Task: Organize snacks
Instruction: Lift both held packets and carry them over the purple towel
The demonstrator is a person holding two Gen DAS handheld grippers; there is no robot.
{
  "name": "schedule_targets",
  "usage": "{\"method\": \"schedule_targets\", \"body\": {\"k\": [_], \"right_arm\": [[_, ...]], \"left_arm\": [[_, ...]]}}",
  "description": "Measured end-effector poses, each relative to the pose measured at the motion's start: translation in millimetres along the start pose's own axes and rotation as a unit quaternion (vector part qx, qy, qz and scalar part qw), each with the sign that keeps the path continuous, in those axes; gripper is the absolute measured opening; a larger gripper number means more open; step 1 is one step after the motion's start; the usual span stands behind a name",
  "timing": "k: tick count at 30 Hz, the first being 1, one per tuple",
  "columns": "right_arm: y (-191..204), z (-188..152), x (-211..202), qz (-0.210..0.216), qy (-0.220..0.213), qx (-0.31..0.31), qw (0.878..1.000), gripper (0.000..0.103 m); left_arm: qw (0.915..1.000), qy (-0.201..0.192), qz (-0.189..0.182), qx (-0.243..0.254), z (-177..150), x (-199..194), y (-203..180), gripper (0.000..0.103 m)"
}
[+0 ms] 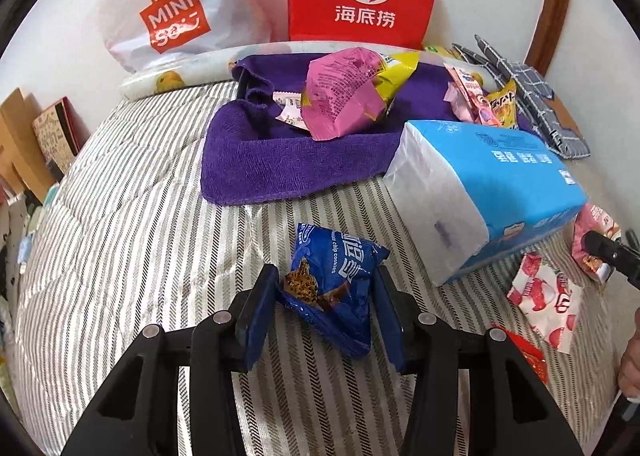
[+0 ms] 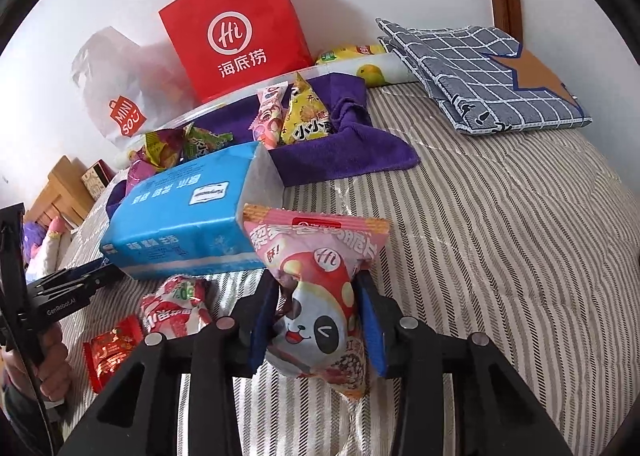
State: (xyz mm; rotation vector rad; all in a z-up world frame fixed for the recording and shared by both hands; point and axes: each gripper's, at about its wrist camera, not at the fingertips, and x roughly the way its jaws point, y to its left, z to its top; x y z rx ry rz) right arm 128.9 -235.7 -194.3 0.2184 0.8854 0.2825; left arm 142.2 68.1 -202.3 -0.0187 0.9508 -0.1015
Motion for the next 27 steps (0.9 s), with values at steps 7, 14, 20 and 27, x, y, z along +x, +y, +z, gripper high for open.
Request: {"method": "schedule_targets", "body": {"k": [7,14,20,27], "right_arm": [[3.3,14.3,-18.8,-0.003,-0.017,0.003,1.000,0.036],[17.4,39.9,-33.9,-0.016,-0.037,-0.012,0.999,0.036],[38.2,72.2,-45.2,-0.018,-0.059,-0.026,0.998,0.036],[57.6,106.1,-48.3,-0.006,-0.080,-0.041,0.996,0.036]], "left_arm": [[0.9997,-0.009,-0.022,-0.003,5.3,-17.9,-8.0,0.047],[0.9984,-0.050,-0.027,0.003,33.2,-47.5,-19.5,0.047],[0.9972,-0.067,-0.033,0.002,63.9,-58.2,-25.7,0.047],[0.9961,-0.084,-0.028,0.001,92.5,-65.6,-32.3,0.047]]}}
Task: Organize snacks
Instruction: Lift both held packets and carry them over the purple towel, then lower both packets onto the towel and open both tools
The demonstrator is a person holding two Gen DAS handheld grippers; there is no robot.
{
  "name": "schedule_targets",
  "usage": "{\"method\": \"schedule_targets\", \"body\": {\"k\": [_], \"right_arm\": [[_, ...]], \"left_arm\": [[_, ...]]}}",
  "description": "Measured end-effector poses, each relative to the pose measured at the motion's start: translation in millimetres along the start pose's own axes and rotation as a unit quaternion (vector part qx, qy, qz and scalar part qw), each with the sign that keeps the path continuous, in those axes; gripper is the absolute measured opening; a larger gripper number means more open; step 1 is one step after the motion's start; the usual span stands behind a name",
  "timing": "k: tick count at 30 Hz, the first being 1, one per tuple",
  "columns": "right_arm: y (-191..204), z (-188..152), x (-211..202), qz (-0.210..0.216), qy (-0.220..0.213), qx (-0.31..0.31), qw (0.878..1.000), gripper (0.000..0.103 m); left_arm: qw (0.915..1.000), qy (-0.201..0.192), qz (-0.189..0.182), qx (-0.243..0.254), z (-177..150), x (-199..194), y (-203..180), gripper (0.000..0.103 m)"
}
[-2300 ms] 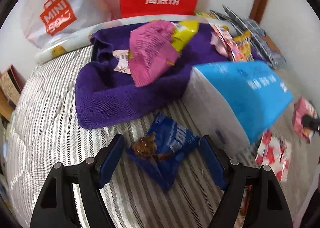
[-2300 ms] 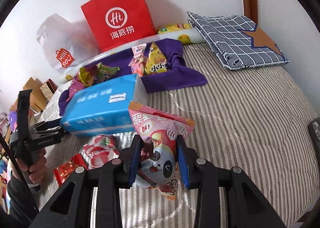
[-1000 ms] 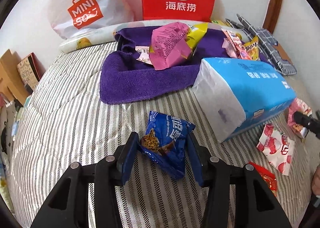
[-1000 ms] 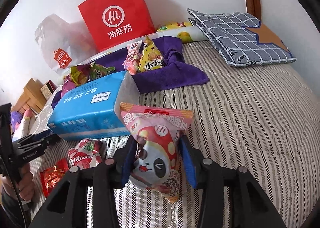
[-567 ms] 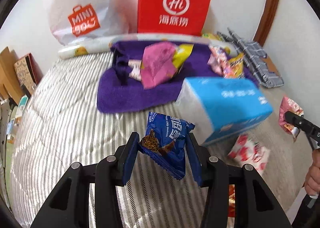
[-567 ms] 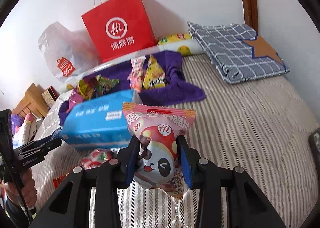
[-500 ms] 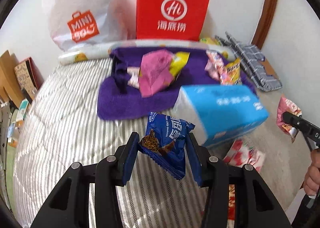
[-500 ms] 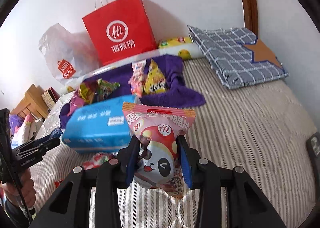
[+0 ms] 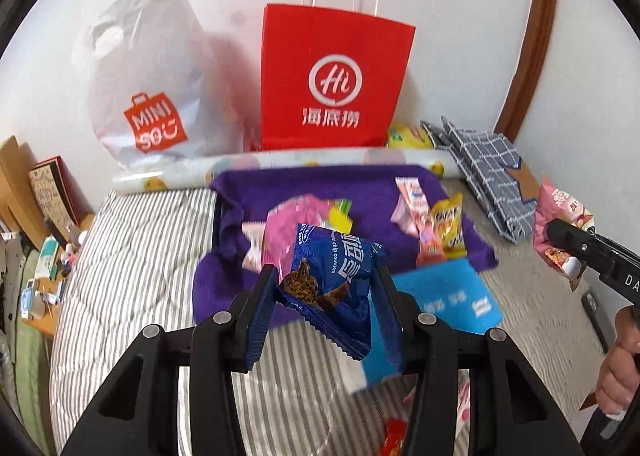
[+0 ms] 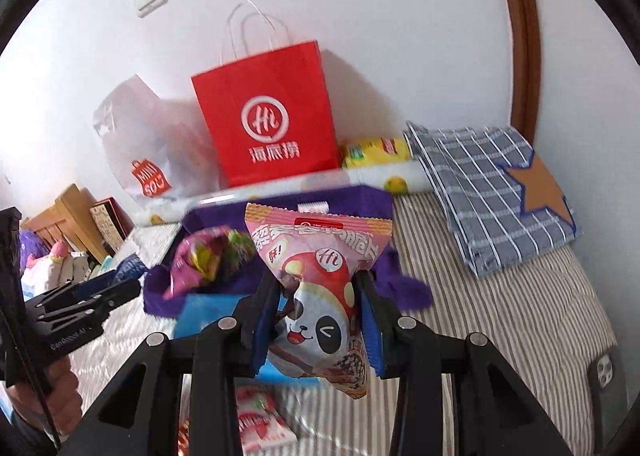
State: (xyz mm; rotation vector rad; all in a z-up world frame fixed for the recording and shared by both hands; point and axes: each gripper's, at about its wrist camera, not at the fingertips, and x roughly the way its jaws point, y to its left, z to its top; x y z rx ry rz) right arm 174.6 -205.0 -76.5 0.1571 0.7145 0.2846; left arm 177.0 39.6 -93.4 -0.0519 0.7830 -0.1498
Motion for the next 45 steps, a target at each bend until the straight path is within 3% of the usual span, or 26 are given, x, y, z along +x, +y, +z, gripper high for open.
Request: {"method": "schedule_targets", "body": {"k": [13,19,22,29,37,45], "right_arm": [[15.2,45.3,53.0,0.028,-0.006,-0.012,1.000,0.036],[15.7,58.6,88.0,0.035,0.003,-0.022,0.999,0.036],[12.4,57.2,108.5,0.042,0.019,-0.023,0.999,0.036],[7.9,38.9,145.3,0.059,0.058,-0.025,0.996,0.036],[3.6,29.6,158.0,0.066,0.085,-0.021,0.994,0.037],[2.8,27.5,156.0,0.072,0.081,-0.021,0.994,0.037]], "left_arm": [[0.9994,-0.026,0.008,-0.023,52.9,33.7,6.2,0.047],[0.9985,-0.037,0.033,-0.023,71.8,57.8,13.6,0.048],[0.9982,-0.035,0.040,-0.027,71.1,72.4,18.4,0.048],[0.9990,-0.024,0.016,-0.033,60.3,89.0,27.8,0.048],[0.9990,-0.017,-0.004,-0.042,57.1,94.6,31.4,0.048],[0.9979,0.001,-0.032,-0.056,52.4,108.8,31.2,0.048]]}}
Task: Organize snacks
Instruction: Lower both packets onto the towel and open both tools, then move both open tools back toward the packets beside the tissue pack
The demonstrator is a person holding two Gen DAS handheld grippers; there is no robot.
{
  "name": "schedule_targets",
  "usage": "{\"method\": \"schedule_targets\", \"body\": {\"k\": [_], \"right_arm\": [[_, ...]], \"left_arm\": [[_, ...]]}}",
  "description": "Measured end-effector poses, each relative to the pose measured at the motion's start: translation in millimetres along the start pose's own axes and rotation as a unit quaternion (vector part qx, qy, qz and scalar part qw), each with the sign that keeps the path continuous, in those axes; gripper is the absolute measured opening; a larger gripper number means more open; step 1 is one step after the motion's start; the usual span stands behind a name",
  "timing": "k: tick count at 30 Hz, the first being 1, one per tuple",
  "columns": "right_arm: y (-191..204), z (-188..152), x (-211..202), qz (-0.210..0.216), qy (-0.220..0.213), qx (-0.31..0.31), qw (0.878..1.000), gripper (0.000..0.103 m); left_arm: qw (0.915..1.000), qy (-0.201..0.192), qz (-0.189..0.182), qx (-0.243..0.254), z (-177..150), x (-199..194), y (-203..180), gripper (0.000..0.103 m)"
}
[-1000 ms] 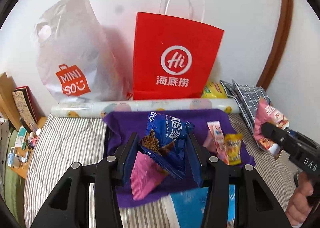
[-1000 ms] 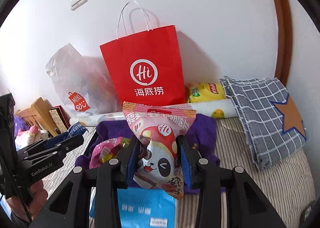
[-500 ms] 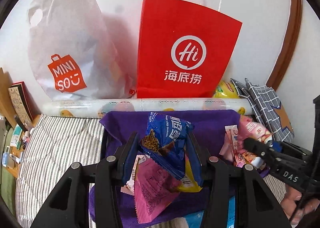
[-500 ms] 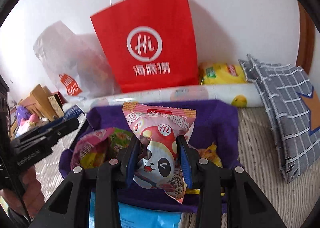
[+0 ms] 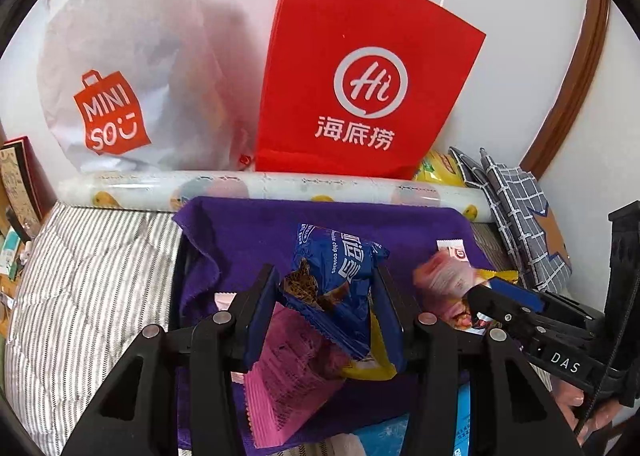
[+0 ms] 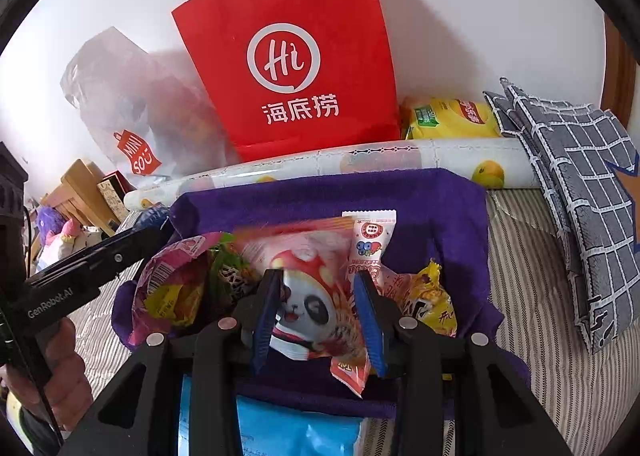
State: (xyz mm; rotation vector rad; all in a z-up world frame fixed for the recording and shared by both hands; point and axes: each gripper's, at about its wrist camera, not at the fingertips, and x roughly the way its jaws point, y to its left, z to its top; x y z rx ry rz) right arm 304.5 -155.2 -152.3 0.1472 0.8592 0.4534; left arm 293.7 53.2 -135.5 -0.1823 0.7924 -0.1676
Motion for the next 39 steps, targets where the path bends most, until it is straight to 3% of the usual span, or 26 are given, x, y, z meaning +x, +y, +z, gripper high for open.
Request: {"method": "schedule_targets", "body": {"k": [13,23,32,39], "right_arm": [[-4.9,-2.3,-9.5,-0.011,-0.012,0.006,1.000,0.043],[4.2,-3.4,-11.7,-0.031,-0.012,-0.021,0.999,0.047],[-0.7,-3.7,-16.7,-0.039,-0.018,-0.014,0.999,0.047],[3.8,-0.3,-24.7,-0.044,-0.014,-0.011,0.999,0.048]], "left_arm": [[0.9999,0.013,-0.003,0.010,-9.6,14.7,-9.3,0.049],[0.9990,0.010,0.025,0.035,-12.5,19.4,-18.9,0.051],[0.9997,0.013,0.010,0.015,-9.6,16.2,-12.1,0.064],[0.9998,0.011,0.013,0.011,-6.5,8.9,-11.6,0.065]]}}
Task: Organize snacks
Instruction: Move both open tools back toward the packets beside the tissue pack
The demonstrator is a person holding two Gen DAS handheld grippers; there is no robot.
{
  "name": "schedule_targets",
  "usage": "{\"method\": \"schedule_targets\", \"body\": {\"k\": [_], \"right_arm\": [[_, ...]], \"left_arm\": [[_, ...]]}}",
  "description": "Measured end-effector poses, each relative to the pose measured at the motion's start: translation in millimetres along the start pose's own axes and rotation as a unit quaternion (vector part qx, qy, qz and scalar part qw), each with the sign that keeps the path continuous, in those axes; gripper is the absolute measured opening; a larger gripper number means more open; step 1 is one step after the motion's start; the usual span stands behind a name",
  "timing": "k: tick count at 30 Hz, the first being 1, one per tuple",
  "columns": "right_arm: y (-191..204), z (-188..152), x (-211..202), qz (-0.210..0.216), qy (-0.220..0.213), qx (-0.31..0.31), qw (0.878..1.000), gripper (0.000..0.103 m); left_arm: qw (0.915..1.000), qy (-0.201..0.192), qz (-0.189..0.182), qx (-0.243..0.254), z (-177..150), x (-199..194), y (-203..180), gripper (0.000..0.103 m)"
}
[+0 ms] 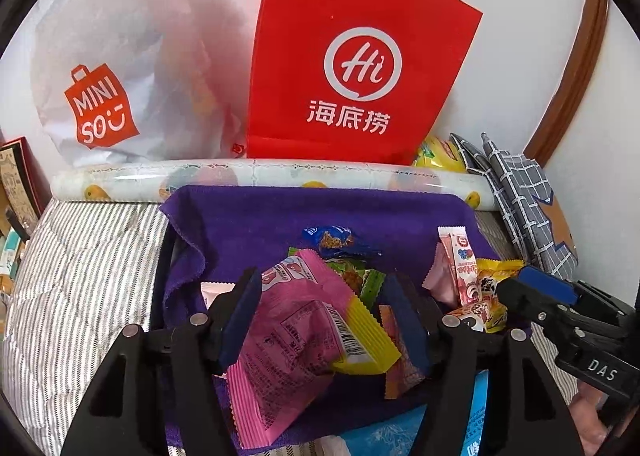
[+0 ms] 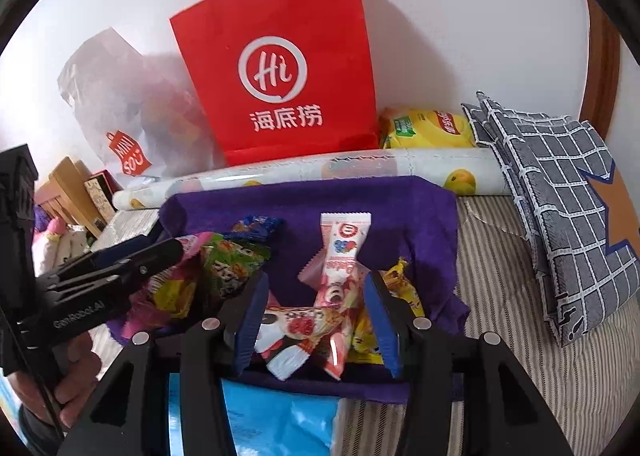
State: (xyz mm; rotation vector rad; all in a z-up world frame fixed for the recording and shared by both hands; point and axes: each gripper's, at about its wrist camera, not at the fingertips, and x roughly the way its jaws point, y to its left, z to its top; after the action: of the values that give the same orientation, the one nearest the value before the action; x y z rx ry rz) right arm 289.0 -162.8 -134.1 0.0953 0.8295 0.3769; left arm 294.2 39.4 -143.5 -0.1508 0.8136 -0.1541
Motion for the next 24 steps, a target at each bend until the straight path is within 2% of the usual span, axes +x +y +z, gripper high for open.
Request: {"method": "schedule_targets", "body": {"k": [4,7,9,12,16,24], "right_arm": [[4.0,-0.9,-15.1,-0.038,-0.003,-0.003,0.999,0.048],[3.6,-7.9,-28.4,-0.078,0.011,-0.005,0.997,0.067],[2.9,-13.0,-39.6,-0.095,0.008,-0.006,0.995,0.069],[1.2,-20.3,-56.2,-0.111,0.013,0.004,0.994,0.081],[2.6,-32.5,-77.5,-0.118,0.015,0.013,0.993,0.088],[11.4,-67.2,-116.6,-0.094,-0.007,0.018,0.995,0.088]], "left_arm": [[0.9997,-0.014,0.009,0.016,4.0,-15.0,-6.5,0.066],[0.9995,-0.012,0.008,0.029,6.1,-24.9,-11.5,0.075],[0.9993,-0.012,0.011,0.033,4.3,-33.2,-14.6,0.076],[0.9989,-0.010,0.026,0.038,-2.5,-45.4,-17.3,0.079],[0.9987,-0.002,0.029,0.043,-15.0,-62.7,-17.1,0.079],[0.9982,-0.031,0.037,0.036,-40.8,-109.9,-1.4,0.079]]}}
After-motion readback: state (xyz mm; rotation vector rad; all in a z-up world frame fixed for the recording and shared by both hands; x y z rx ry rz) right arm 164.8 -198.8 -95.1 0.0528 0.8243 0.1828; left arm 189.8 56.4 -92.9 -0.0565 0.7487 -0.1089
